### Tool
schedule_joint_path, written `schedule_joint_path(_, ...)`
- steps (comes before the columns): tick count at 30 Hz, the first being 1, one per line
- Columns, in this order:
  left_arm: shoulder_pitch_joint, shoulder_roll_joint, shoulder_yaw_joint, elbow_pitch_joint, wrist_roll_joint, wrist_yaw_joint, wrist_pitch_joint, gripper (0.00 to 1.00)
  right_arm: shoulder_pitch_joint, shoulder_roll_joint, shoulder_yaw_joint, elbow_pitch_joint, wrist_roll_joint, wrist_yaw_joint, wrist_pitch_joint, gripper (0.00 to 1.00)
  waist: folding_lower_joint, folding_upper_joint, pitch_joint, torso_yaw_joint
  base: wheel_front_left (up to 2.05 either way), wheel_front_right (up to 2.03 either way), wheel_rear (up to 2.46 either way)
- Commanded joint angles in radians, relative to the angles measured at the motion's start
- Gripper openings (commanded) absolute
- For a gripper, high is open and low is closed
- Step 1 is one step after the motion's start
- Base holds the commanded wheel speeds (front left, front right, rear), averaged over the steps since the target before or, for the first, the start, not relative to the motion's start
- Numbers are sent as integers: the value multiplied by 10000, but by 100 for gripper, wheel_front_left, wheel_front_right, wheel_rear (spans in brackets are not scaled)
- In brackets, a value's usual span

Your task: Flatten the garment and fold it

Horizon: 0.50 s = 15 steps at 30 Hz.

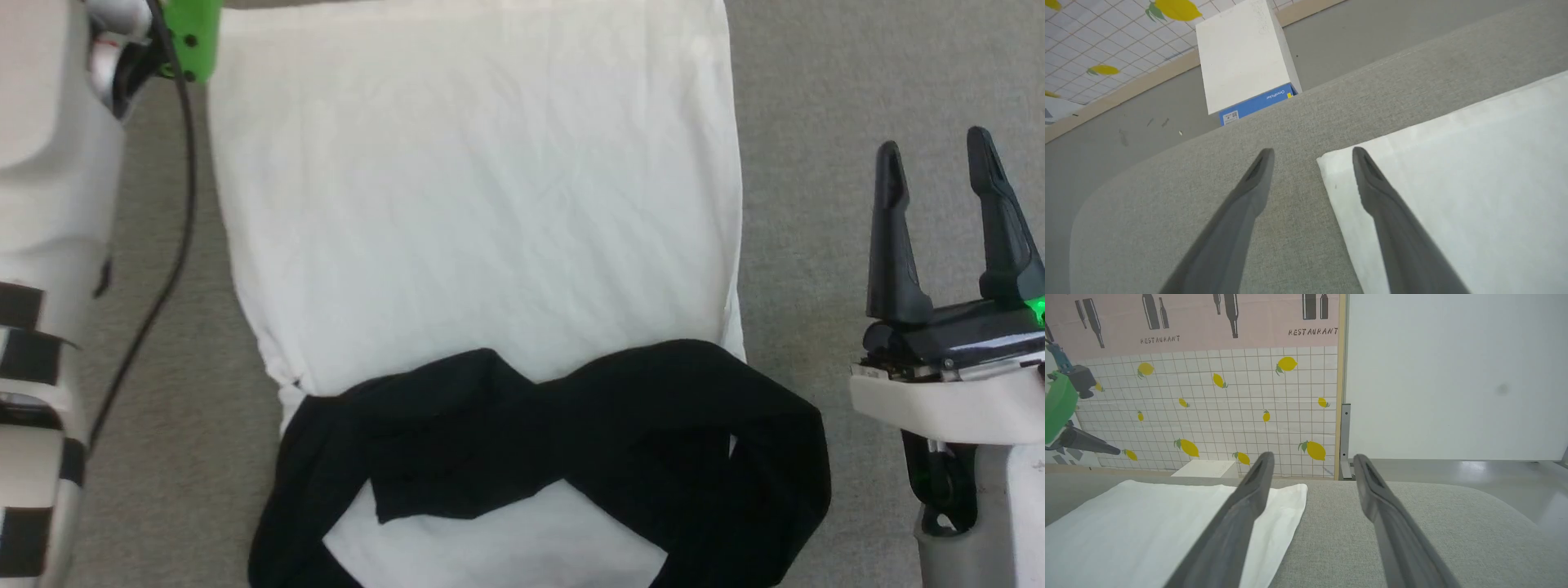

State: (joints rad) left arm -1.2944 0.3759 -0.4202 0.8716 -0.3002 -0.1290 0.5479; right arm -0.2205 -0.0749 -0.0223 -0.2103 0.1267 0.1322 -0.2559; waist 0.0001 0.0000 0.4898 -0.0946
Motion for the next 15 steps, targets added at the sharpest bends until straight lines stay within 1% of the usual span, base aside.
schedule_joint_path(1, -258, 287, -322, 124, -406, -15, 613, 100, -177, 44, 55, 12, -61, -15, -58, 100, -1, 0, 886, -786, 0, 0, 0)
schedule_joint_path(2, -306, 451, -627, 160, -760, -15, 1192, 100, -203, 42, 100, 49, -63, -15, -58, 100, -1, 0, 962, -858, 0, 0, 0)
schedule_joint_path(5, -302, 860, -1164, 42, -1749, -16, 2418, 100, -267, 17, 143, 117, -74, -15, -58, 100, -1, 0, 1110, -977, 0, 0, 0)
schedule_joint_path(8, -108, 1251, -1504, -226, -2650, -16, 3142, 100, -340, -19, 158, 175, -96, -15, -58, 100, -1, 0, 1195, -1027, 0, 0, 0)
schedule_joint_path(10, 80, 1490, -1850, -460, -2998, -16, 3454, 100, -368, -55, 160, 220, -115, -15, -58, 100, -1, 0, 1214, -1012, 0, 0, 0)
schedule_joint_path(11, 144, 1596, -1992, -592, -3122, -16, 3493, 85, -380, -82, 160, 243, -136, -15, -58, 100, -1, 0, 1218, -994, 0, 0, 0)
schedule_joint_path(12, 208, 1676, -2077, -656, -3274, -16, 3547, 0, -395, -100, 154, 271, -152, -15, -58, 100, -1, 0, 1205, -968, 0, 0, 0)
schedule_joint_path(15, 272, 1886, -2409, -1027, -3646, -16, 3394, 0, -519, -260, 136, 365, -204, -15, -58, 100, -1, 0, 1080, -801, 0, 0, 0)
